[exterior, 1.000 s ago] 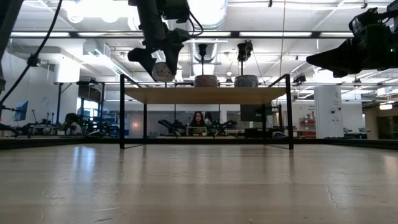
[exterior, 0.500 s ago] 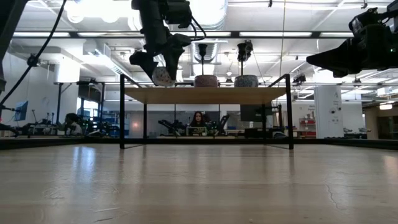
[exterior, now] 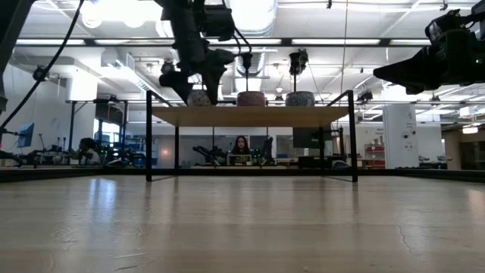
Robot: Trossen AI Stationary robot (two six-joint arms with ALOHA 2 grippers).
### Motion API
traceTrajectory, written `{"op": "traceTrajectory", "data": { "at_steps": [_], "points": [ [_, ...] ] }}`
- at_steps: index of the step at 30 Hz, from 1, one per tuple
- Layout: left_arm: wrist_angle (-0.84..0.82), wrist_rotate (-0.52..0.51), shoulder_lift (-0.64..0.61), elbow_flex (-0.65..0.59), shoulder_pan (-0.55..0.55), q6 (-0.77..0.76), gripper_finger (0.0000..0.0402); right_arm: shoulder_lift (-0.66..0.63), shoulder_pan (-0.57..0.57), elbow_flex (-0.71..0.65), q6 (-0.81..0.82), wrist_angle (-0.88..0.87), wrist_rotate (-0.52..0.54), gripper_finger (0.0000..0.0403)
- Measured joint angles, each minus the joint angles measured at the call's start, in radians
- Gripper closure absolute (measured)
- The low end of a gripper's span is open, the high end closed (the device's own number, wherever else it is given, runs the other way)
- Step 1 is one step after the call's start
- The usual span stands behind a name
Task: Pick & Place candle stick holders
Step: Align the red scented candle with the other scented candle on the shelf
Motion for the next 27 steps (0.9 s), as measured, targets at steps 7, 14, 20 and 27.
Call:
{"op": "traceTrajectory", "data": {
  "at_steps": [7,14,20,27],
  "points": [
    [0.014,0.000,0.000,0.000,0.000,0.005,0.0090,0.000,0.000,0.000,-0.001,0.000,0.000,0.0394],
    [-0.004,0.001,0.000,0.000,0.000,0.006,0.0090,0.000,0.000,0.000,-0.002,0.000,0.000,0.0394],
    [-0.033,-0.008,-0.001,0.000,0.000,0.012,0.0090,0.000,0.000,0.000,0.000,0.000,0.000,0.0394],
    [-0.046,-0.022,-0.002,0.000,0.000,0.029,0.0090,0.000,0.000,0.000,-0.001,0.000,0.000,0.0394]
  ]
}}
